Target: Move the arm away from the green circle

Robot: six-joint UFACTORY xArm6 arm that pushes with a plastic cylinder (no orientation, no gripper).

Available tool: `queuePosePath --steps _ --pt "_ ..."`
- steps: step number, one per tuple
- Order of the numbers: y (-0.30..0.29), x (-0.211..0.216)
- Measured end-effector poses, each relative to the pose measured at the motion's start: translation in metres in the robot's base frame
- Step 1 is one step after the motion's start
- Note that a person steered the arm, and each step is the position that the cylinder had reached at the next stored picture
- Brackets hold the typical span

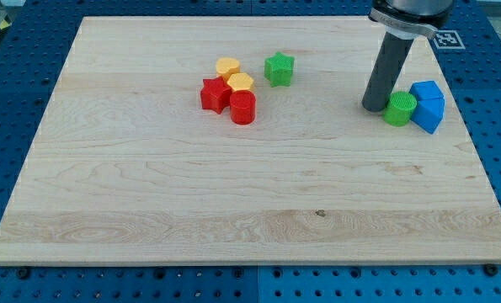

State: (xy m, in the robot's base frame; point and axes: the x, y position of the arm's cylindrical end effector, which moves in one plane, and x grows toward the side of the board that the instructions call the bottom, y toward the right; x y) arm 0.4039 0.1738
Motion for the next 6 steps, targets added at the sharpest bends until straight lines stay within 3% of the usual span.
queuePosePath --steps 6 --pt "-0.015 0.000"
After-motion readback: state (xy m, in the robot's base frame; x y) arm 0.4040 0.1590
